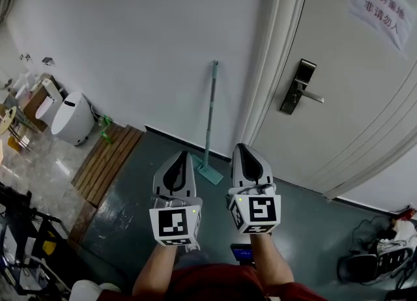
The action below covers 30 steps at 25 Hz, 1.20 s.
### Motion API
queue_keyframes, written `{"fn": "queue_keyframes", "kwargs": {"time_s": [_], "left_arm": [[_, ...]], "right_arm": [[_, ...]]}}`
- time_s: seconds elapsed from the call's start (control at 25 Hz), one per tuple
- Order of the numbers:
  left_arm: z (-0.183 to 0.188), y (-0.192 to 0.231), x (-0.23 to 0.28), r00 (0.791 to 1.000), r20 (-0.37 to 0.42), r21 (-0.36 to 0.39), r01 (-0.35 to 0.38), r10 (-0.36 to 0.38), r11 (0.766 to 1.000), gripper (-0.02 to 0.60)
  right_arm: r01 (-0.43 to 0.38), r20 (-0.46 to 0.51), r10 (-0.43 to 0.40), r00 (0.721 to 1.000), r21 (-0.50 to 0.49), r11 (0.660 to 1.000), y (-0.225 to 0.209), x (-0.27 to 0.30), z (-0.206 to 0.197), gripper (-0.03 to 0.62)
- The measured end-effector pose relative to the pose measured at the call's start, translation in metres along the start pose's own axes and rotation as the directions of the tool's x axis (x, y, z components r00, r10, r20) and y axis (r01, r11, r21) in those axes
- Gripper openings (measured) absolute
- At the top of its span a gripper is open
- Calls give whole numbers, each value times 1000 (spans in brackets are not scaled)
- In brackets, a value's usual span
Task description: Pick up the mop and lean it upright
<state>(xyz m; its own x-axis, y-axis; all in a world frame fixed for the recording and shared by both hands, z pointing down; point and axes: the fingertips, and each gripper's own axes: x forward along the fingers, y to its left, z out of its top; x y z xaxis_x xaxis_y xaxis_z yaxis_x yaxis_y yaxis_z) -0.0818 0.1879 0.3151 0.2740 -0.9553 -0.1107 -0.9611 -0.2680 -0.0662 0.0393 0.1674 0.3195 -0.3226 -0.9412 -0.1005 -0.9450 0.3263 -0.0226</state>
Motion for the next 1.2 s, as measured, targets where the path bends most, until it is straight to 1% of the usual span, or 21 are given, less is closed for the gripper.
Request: {"fn": "queue_keyframes", "kwargs": {"time_s": [0.16,0.4,0.48,0.64,0.76,0.92,1.04,1.2], "left_arm": [[-6,26,23,1000,3,8,27,-27,1000,6],[-10,68,50,998,16,-36,64,-64,997,6],[-11,76,59,997,11,-50,72,-72,996,6],[-12,90,75,996,21,-40,90,-89,995,6],[-14,95,84,995,20,-51,97,-96,994,6],[-14,90,99,995,28,-71,102,-101,992,6],[-19,91,111,994,21,-40,106,-105,994,6],[-19,92,134,995,19,-35,100,-100,994,6]], "right_arm": [[13,-21,-13,1000,-11,1000,18,34,-7,17],[38,-21,-39,999,-41,998,43,77,-9,17],[51,-21,-52,998,-45,998,44,87,-9,17],[69,-26,-71,997,-45,997,46,103,-11,17],[77,-29,-78,997,-47,996,46,112,-13,17],[81,-24,-82,996,-45,996,35,121,-16,17],[82,-18,-82,996,-39,996,28,132,-17,17],[80,-15,-80,997,-33,996,15,151,-17,17]]}}
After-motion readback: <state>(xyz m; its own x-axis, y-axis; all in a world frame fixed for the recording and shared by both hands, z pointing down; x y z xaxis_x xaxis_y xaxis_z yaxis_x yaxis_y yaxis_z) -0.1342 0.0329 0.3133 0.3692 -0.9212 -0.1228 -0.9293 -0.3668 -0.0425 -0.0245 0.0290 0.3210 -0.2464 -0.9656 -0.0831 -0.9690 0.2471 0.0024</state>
